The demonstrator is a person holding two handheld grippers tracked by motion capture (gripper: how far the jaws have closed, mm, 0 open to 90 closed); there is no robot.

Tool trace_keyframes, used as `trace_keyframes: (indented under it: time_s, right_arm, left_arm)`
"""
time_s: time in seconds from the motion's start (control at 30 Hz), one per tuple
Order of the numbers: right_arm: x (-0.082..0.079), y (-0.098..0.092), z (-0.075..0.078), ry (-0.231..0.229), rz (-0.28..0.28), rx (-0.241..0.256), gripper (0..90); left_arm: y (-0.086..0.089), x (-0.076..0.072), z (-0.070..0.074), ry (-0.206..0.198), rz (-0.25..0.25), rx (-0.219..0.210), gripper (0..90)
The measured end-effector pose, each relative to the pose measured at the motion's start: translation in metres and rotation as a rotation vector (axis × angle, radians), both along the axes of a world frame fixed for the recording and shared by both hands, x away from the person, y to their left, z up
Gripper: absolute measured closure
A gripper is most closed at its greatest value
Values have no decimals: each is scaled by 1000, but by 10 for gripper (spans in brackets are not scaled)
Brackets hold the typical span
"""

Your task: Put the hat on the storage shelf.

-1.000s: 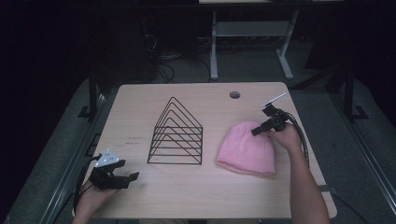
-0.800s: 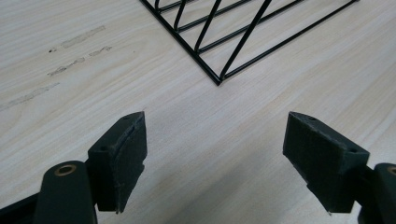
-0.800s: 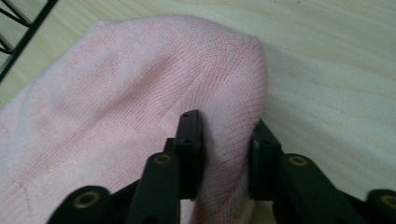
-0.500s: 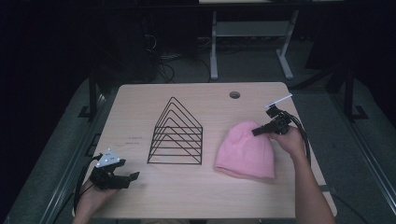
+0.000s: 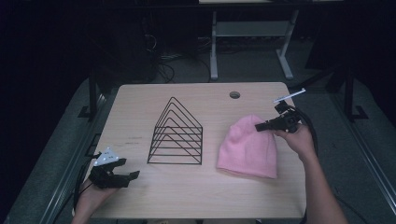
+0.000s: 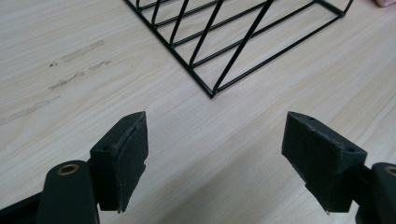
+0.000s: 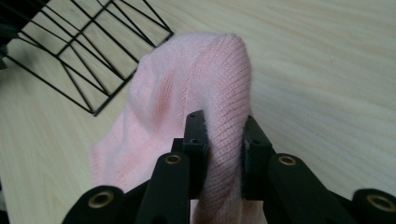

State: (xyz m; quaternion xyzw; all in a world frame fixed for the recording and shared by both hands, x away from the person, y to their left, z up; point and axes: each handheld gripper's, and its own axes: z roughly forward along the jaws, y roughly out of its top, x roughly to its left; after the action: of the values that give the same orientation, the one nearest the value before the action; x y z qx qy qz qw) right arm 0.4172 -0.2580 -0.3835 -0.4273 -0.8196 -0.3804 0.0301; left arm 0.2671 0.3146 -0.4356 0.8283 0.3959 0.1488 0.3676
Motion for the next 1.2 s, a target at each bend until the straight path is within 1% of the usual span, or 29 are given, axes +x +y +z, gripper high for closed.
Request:
trace_keyframes:
  time_s: [0.03, 0.07, 0.13, 0.17, 0.2, 0.23, 0.27, 0.3, 0.33, 0.37, 0.4, 0.43, 0.47, 0.5, 0.53, 0.57, 0.63, 0.67, 0.7, 0.73, 0.8, 0.83, 0.93, 0.97, 1.0, 1.07, 1.17, 1.2]
  right_arm:
    - [-3, 1, 8, -16, 11, 9, 762]
    - [-5, 1, 13, -24, 17, 10, 762]
    - [-7, 2, 21, -40, 27, 10, 763]
    - [-8, 2, 24, -48, 31, 5, 763]
    - [-9, 3, 30, -61, 35, 5, 763]
    - [-10, 3, 34, -68, 38, 6, 764]
    - [-10, 3, 34, -68, 38, 6, 764]
    - [-11, 3, 41, -81, 42, 4, 764]
    - [-12, 2, 45, -88, 43, 5, 765]
    - [-13, 2, 49, -93, 44, 4, 765]
    - [-13, 1, 52, -98, 43, 4, 765]
    - [-14, 1, 55, -101, 41, 2, 766]
    - [-14, 1, 55, -101, 41, 2, 766]
    - [-16, 0, 61, -114, 41, -1, 766]
    - [-16, 0, 61, -114, 41, -1, 766]
    - [-18, -2, 67, -125, 42, -3, 766]
    - [-20, -2, 73, -134, 41, -2, 767]
    - [-20, -2, 73, -134, 41, -2, 767]
    - [-22, -3, 77, -143, 44, -5, 768]
    - [-23, -3, 81, -149, 43, -4, 768]
    - [-26, -4, 85, -160, 46, -1, 768]
    - [-27, -4, 87, -164, 48, -3, 768]
    - [-30, -4, 94, -177, 56, 1, 769]
    - [-30, -4, 94, -177, 56, 1, 769]
    - [-31, -4, 96, -179, 54, 3, 769]
    - [-33, -5, 103, -196, 61, 19, 769]
    - [-36, -4, 113, -207, 69, 24, 769]
    - [-38, -3, 117, -218, 74, 25, 769]
  left_arm:
    - [-1, 0, 0, -1, -2, 0, 229]
    - [-1, 1, 2, -2, -7, -5, 229]
    - [-1, 1, 3, 0, -10, -2, 229]
    - [-1, 2, 4, 2, -17, -16, 229]
    - [-1, 2, 4, 2, -17, -16, 229]
    - [-2, 3, 8, -3, -25, -28, 229]
    - [-2, 3, 8, -3, -25, -28, 229]
    - [-3, 3, 11, -7, -32, -33, 230]
    - [-4, 4, 13, -10, -38, -41, 230]
    - [-6, 5, 19, -18, -58, -38, 230]
    - [-8, 4, 23, -16, -70, -34, 230]
    - [-9, 5, 27, -26, -80, -32, 230]
    - [-9, 5, 27, -26, -80, -32, 230]
    - [-12, 4, 34, -33, -95, -37, 229]
    - [-12, 4, 34, -33, -95, -37, 229]
    - [-15, 3, 42, -45, -115, -37, 229]
    - [-18, 2, 51, -51, -136, -38, 228]
    - [-18, 2, 51, -51, -136, -38, 227]
    - [-22, 2, 59, -57, -156, -45, 226]
    - [-25, 2, 63, -59, -164, -50, 224]
    - [-30, 2, 70, -63, -184, -45, 223]
    - [-33, 2, 74, -70, -192, -43, 222]
    - [-41, 3, 83, -74, -220, -40, 222]
    - [-41, 3, 83, -74, -220, -40, 222]
    - [-45, 3, 86, -78, -230, -41, 222]
    - [-52, 4, 92, -78, -252, -46, 223]
    - [-58, 6, 98, -82, -276, -44, 223]
    - [-60, 6, 100, -83, -283, -45, 223]
